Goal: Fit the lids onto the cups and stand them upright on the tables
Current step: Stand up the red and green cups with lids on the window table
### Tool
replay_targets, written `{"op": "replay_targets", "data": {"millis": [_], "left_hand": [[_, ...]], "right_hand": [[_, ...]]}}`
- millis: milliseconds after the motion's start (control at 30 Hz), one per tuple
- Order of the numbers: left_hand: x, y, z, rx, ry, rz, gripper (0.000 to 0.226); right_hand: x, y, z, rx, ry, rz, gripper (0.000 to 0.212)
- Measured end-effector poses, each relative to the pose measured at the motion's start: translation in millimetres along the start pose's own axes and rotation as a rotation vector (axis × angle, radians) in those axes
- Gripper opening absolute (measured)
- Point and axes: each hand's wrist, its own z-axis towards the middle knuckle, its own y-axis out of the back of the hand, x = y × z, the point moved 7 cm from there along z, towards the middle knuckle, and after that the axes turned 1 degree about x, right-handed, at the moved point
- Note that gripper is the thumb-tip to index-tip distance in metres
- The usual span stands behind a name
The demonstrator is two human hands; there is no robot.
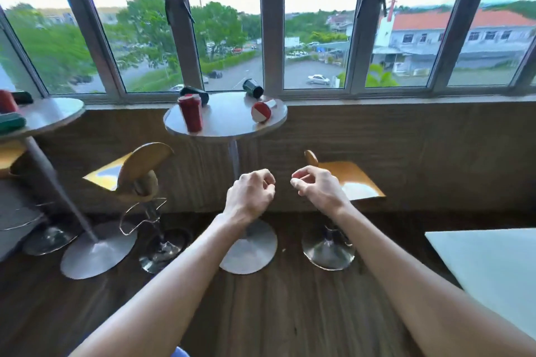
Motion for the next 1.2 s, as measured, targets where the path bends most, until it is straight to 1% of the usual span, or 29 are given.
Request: {"op": "replay_targets", "data": {"millis": [200,333,433,533,700,833,967,1000,1067,1133,1200], "left_hand": [[14,4,124,-0.056,0.087,-0.012,0.014],[46,6,196,-0.117,0.168,-0.016,0.016],[70,15,241,-0.203,0.181,0.008,0.020],[98,37,278,-0.339,0.192,0.026,0.028],[165,74,326,-0.500,0.342,0.048,0.050],[224,82,362,-0.551,0.459,-0.086,0.073],[267,67,397,-0.534,0.448,-0.205,0.105],[276,63,403,-0.529,0.438,-0.216,0.110],[291,57,413,-0.538,0.401,-0.245,0.111],[304,53,420,-0.547,0.377,-0.303,0.102],[314,51,429,-0.556,0.357,-0.328,0.093]], "right_hand": [[20,6,141,0.053,0.058,0.030,0.016],[35,-16,232,0.128,0.136,0.046,0.022],[49,-43,292,0.202,0.206,0.090,0.023],[65,-76,348,0.272,0.256,0.106,0.022],[84,-122,420,0.310,0.303,0.045,0.024],[77,-144,467,0.238,0.311,-0.068,0.024],[72,-160,503,0.147,0.269,-0.201,0.026],[71,-162,510,0.115,0.251,-0.246,0.028],[66,-159,520,0.010,0.194,-0.410,0.033],[55,-150,525,-0.078,0.074,-0.593,0.041],[39,-143,528,-0.099,-0.063,-0.685,0.051]]}}
